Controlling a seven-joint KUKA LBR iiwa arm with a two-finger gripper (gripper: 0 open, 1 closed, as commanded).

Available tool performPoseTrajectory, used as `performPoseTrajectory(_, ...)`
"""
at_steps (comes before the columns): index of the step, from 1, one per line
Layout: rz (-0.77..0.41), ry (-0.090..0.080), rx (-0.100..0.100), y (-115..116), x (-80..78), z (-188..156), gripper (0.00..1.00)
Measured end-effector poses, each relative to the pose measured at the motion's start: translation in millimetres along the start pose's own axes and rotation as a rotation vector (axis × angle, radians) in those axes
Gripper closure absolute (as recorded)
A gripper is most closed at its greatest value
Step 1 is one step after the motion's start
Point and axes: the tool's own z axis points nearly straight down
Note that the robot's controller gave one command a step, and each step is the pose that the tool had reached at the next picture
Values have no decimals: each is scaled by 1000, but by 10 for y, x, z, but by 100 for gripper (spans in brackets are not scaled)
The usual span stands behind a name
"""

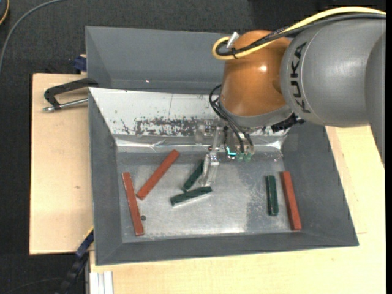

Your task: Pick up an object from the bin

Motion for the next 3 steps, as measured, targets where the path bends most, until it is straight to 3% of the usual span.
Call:
performPoseTrajectory(1,-337,-7,2,-307,366,973,0)
performPoseTrajectory(2,-395,-15,2,-105,244,960,0)
performPoseTrajectory(3,-376,-9,1,-94,447,960,0)
